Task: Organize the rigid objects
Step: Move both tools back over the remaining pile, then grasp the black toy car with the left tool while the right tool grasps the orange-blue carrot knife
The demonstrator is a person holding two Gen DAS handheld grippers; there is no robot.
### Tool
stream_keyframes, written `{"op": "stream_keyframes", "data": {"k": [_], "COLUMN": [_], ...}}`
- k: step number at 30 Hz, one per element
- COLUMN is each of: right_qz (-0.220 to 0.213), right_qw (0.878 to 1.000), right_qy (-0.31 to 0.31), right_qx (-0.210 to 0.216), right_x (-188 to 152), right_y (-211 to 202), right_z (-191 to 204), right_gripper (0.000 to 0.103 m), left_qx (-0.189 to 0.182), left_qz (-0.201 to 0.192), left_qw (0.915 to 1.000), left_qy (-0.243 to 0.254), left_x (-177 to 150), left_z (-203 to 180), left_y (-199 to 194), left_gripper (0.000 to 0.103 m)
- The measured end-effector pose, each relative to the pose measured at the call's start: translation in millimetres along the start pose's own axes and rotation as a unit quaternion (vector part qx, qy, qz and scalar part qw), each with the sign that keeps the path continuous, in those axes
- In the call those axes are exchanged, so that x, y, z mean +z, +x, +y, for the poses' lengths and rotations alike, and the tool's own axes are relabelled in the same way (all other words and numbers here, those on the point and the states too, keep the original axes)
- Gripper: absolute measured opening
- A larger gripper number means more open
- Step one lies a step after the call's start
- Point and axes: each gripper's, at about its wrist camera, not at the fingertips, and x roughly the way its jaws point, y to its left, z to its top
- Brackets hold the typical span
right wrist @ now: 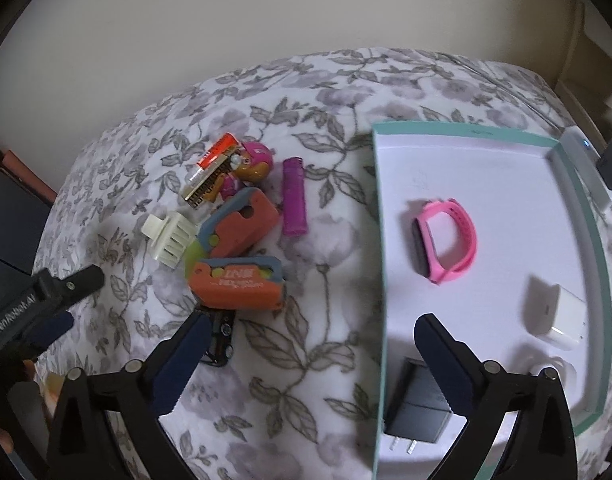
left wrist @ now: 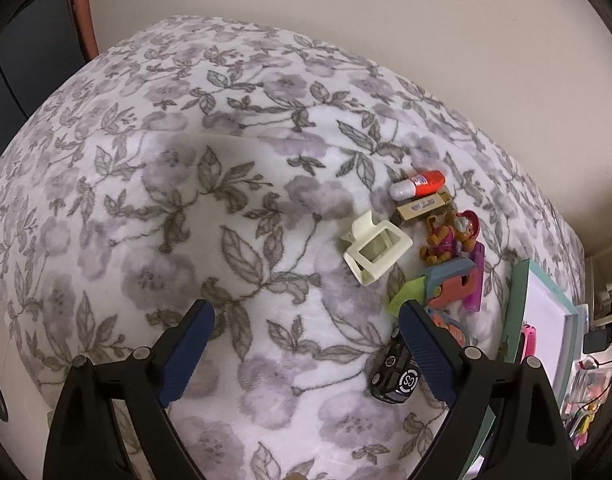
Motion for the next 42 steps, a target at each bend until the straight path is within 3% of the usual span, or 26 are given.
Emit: {"op": "stream_keyframes", "data": {"k": [10,19,33,38,39,42], "right_qz": [-0.007,-0.009,0.0,0.005,0.005,0.005], "right_qw": [1.0,0.999,0.999,0.999,0.999,0.998], "right_qy": [0.016,0.032,0.036,0.04,0.04,0.041], "right_qx": [0.012,0.025,0.032,0.035,0.035,0.036], "right_x": [17,28,28,27,27,27], "right_y": [12,21,24,26,26,27], "right_z": [0,-1,-2,-3,-3,-3], "right_gripper": [0.103,0.103,0.103,0.103,0.103,0.103], "left_qx": [-0.005,0.002,-0.029,-0.024,-0.024,-0.027], "left_qz": [0.033,0.061,0.119,0.112,0.11,0.108], "left_qw": [0.9994,0.9971,0.9883,0.9874,0.9873,0.9869], "left_qy": [0.005,0.045,0.091,0.11,0.112,0.117], "left_x": [-4,-16,-36,-40,-40,-39], "left_z": [-11,-29,-56,-67,-68,-73], "left_y": [23,34,50,51,50,51], "left_gripper": [0.094,0.094,0.094,0.093,0.092,0.071]}}
